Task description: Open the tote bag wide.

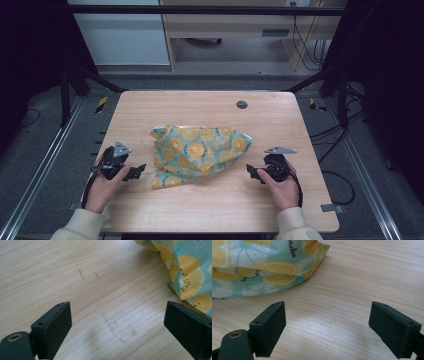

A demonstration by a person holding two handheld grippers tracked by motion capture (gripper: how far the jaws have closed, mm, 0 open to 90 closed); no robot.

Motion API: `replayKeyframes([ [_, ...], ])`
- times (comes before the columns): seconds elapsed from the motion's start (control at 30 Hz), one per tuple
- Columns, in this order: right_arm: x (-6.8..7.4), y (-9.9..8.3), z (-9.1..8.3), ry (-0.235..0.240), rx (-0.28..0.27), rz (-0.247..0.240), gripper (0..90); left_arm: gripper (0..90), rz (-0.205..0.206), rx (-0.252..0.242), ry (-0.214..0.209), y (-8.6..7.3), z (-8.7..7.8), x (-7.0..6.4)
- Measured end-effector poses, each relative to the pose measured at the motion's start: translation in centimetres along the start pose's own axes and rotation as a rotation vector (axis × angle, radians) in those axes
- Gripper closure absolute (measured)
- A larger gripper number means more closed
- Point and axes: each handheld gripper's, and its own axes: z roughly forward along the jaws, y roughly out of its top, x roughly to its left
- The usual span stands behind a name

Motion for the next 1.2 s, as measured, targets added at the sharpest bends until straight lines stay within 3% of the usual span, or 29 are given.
replayKeyframes([
  [0.47,1.2,1.1,-0.8,-0.013,-0.022,-0.059,12.9,7.3,-0.003,0.017,0.008,-0.3,0.2,0.2],
  [0.7,2.0,3.5,-1.8,0.002,-0.040,-0.099,16.0,7.3,0.013,0.023,0.007,-0.1,0.3,-0.3],
  [0.73,2.3,4.7,-1.8,0.012,-0.036,-0.118,18.8,7.3,0.021,0.030,0.003,-0.1,0.4,-0.5],
  [0.8,2.4,5.1,-1.8,0.019,-0.033,-0.126,21.2,7.3,0.024,0.034,0.000,-0.1,0.4,-0.7],
  [0.83,2.7,6.4,-1.8,0.028,-0.042,-0.143,22.9,7.3,0.034,0.033,-0.001,0.0,0.4,-0.9],
  [1.0,3.3,8.7,-1.5,0.049,-0.029,-0.177,23.3,7.3,0.041,0.035,0.001,0.1,0.3,-1.0],
  [1.03,3.8,9.9,-1.3,0.065,-0.032,-0.187,23.2,7.4,0.038,0.034,0.000,0.1,0.4,-0.9],
  [1.1,3.9,10.3,-1.2,0.066,-0.033,-0.189,23.2,7.4,0.034,0.030,0.001,0.1,0.4,-0.9],
  [1.2,4.2,12.1,-0.2,0.080,-0.012,-0.208,22.2,7.4,0.033,0.033,0.003,0.1,0.4,-0.7],
])
